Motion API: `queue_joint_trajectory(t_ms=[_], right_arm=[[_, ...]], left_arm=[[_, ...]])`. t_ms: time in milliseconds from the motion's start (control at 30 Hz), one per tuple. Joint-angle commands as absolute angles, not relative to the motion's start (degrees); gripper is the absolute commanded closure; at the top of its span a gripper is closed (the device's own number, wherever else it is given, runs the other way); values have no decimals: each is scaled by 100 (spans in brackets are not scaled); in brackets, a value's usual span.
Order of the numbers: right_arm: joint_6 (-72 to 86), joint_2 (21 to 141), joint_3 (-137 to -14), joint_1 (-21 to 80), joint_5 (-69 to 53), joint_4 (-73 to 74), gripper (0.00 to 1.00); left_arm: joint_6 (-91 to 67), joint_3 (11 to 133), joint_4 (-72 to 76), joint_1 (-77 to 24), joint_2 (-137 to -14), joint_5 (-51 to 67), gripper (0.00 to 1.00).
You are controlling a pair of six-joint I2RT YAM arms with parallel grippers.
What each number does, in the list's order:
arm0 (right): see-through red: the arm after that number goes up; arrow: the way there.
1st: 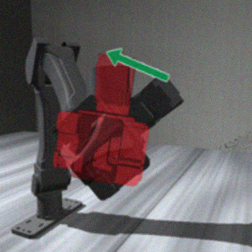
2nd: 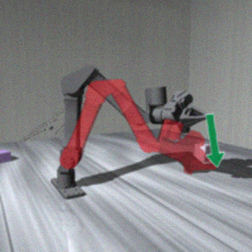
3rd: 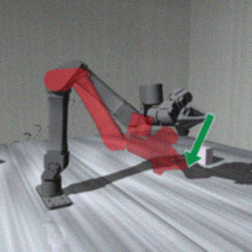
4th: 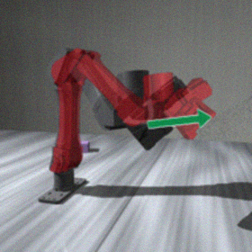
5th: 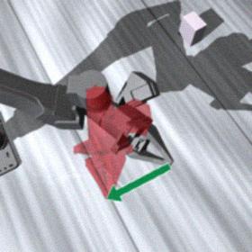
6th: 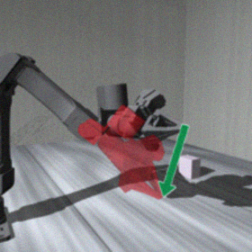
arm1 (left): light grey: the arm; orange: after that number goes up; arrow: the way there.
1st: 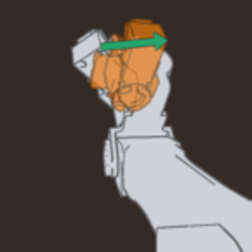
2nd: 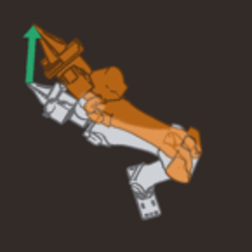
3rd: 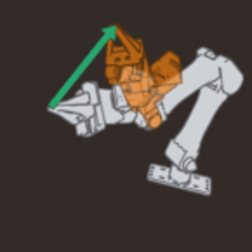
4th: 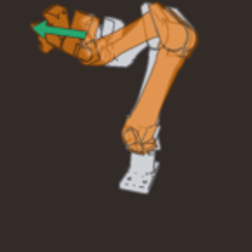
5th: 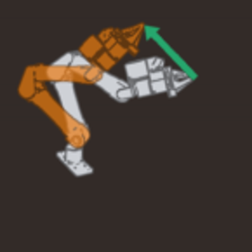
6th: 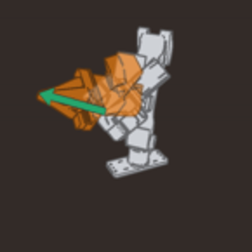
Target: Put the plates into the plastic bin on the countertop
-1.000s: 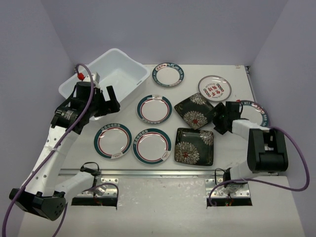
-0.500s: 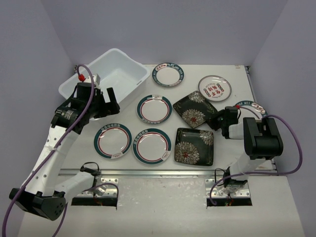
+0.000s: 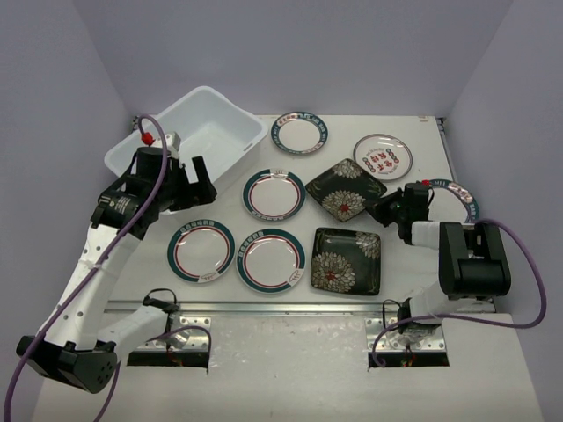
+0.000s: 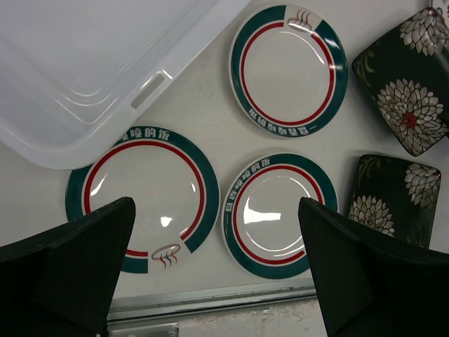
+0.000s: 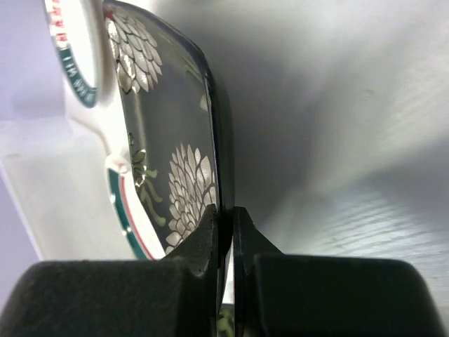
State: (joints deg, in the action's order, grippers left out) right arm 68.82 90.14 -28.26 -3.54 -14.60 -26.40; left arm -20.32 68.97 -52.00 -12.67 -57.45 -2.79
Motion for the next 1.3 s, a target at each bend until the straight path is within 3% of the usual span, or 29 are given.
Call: queue_joint_trajectory(t_ms=[0,233,500,633,833,967,1067,1267], right_arm=[[6892,8120,-3538,-343,-2238,-3427,100],[6953,7738,-3982,-329,-3411,-3210,100],[5254,7653,-5884,-35,-5208,105,100],[5273,7513,-5977,-35,-5704,299,100],[5177,7464,-6212,397,-6061,629,100],[5215,7468,-6369,597,-6006,679,100],[5401,7473,-6457,668,-5992,477,100],[5397,7539,-6650,669,-5862,396,100]], left_arm=[[-2217,6965,-4662,-1230,-5584,327,0],[-2018,7492,-4373,-1230,-6034,1178,0],[-1679,8475,-3797,-1268,-7367,3300,0],[-1670,8499,-3410,-1358,-7822,3915,0],[-1940,8533,-2827,-1512,-8122,4327,9],[-2199,8631,-2599,-1793,-8308,4526,27],[-2219,8612,-2593,-2011,-8417,4439,50],[-2106,8660,-2832,-2039,-8531,4245,74]])
